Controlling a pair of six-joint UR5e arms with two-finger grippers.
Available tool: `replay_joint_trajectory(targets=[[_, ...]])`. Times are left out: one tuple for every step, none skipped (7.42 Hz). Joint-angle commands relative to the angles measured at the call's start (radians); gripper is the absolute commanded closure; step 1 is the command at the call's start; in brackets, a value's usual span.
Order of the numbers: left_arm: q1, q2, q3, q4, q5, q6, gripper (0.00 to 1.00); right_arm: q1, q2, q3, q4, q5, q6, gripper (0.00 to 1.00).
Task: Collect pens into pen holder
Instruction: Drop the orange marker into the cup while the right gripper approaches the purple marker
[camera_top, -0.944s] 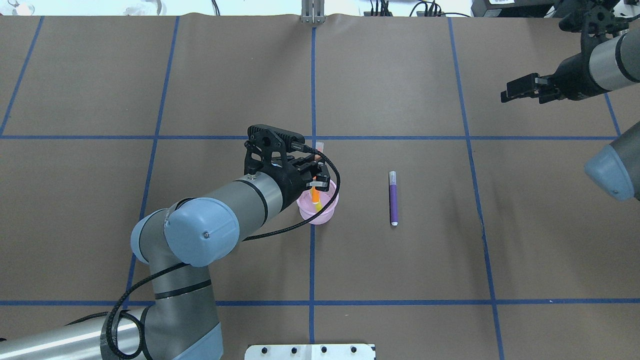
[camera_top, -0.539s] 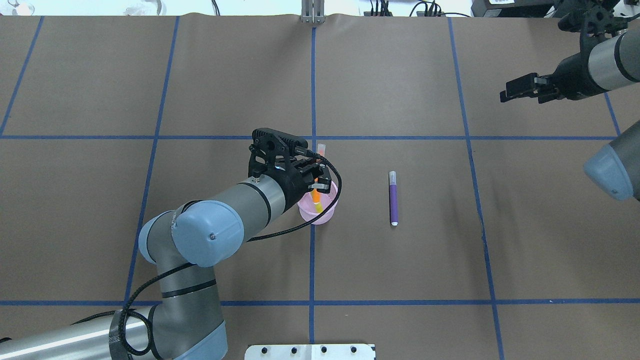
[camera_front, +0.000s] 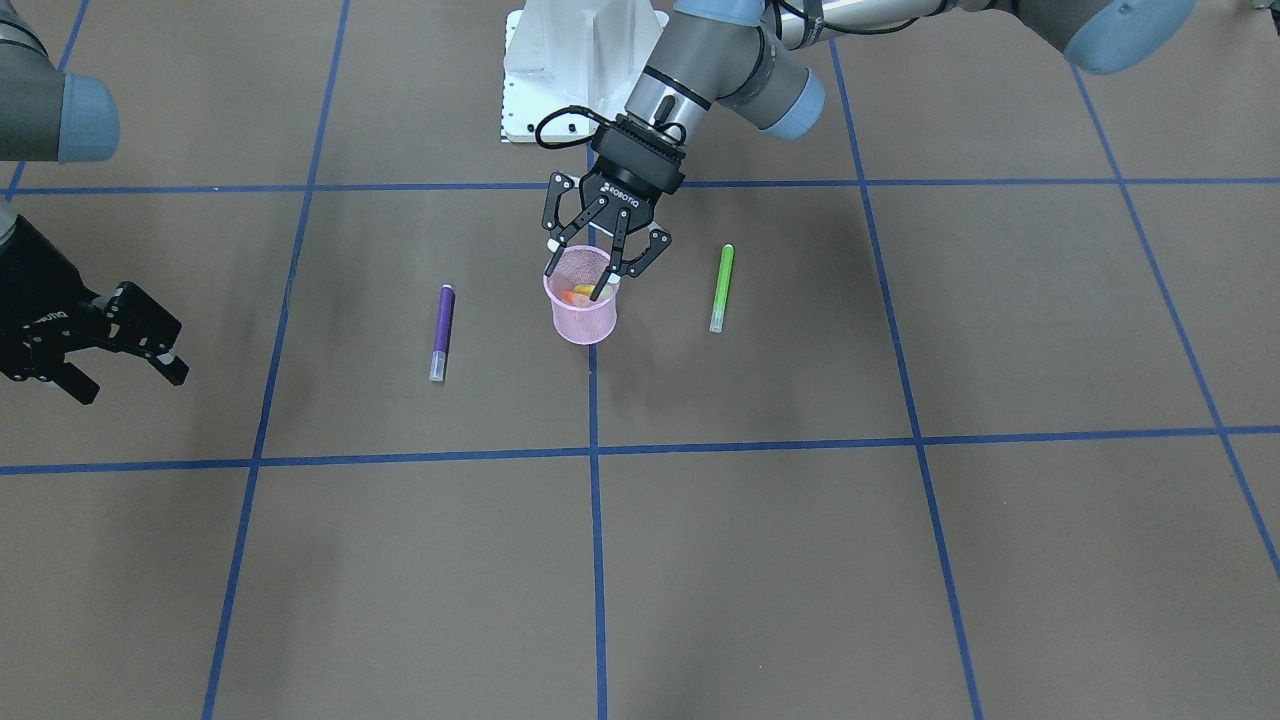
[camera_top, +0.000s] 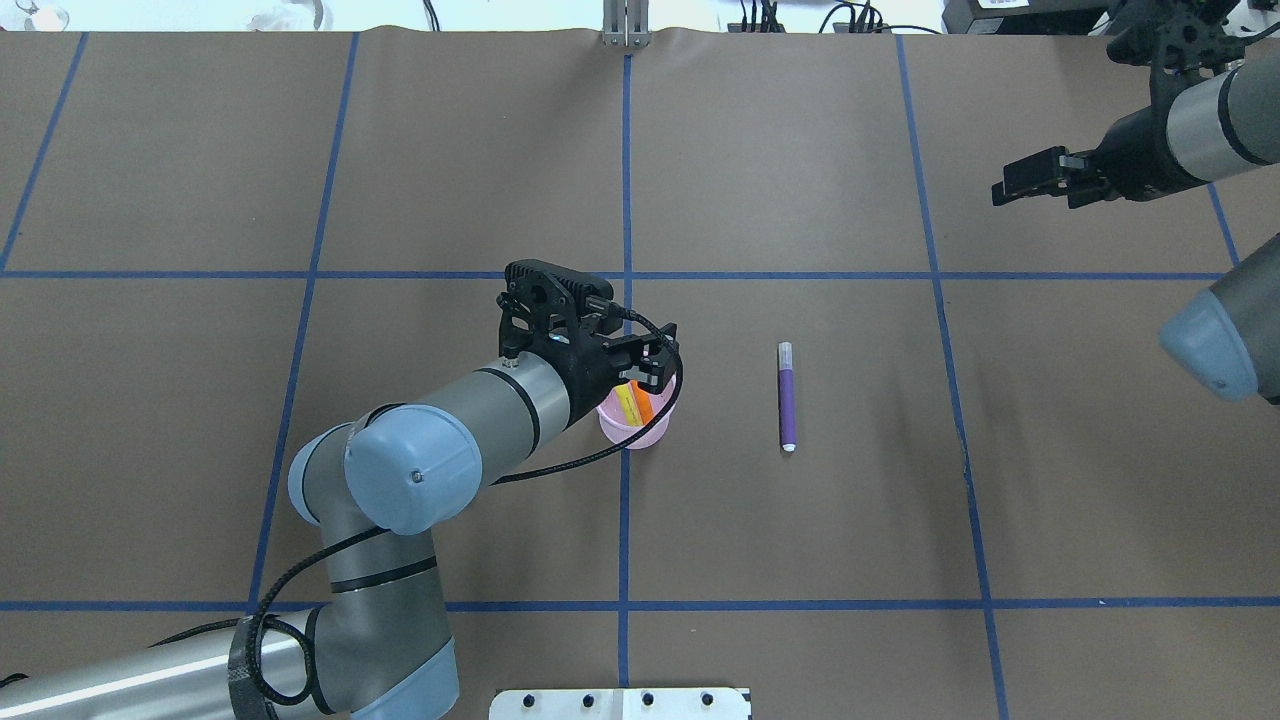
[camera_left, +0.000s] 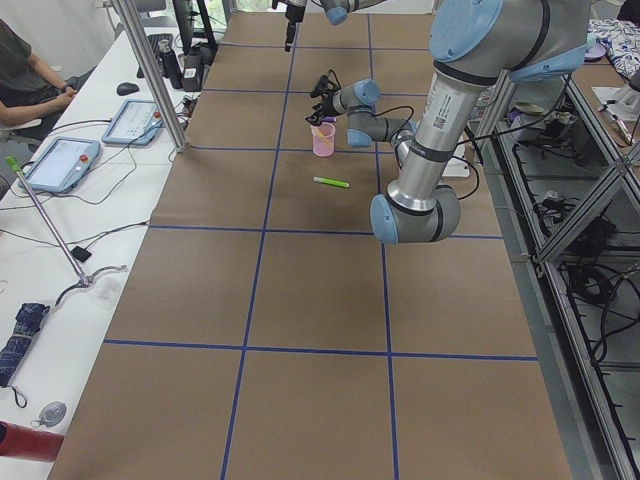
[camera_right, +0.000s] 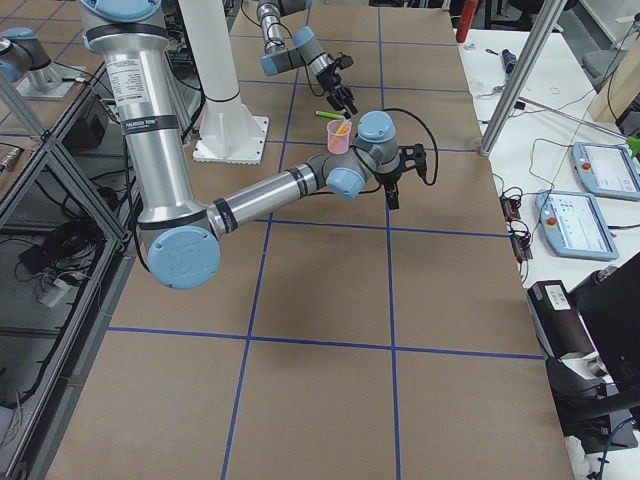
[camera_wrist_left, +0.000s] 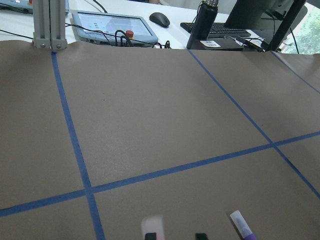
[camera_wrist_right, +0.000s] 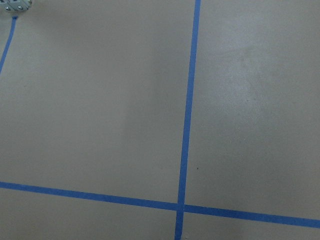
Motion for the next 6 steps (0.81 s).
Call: replay_joint_trajectory(targets=[[-0.001,0.003,-0.057,-0.023,-0.009,-0.008,0.00,-0.064,0.026,0.001,0.004,-0.036,0.110,0.01],[-0.006,0.014,-0.124,-0.018,-0.011,-0.008,0.00,-0.116,0.064,-0.002,0.004,-0.077,0.201,0.01],[-0.008,0.035,-0.137,-0.020,-0.011,-0.075,0.00,-0.182,0.082,0.003,0.005,-0.123,0.274,0.01],[-0.018,0.064,-0.136,-0.018,-0.012,-0.132,0.01,-0.251,0.096,0.010,0.004,-0.193,0.339,0.01],[-0.056,0.118,-0.136,-0.018,-0.076,-0.140,0.01,-0.346,0.099,0.014,0.004,-0.299,0.453,0.01],[-0.119,0.188,-0.137,-0.018,-0.180,-0.142,0.01,-0.418,0.102,0.012,-0.007,-0.376,0.486,0.01]])
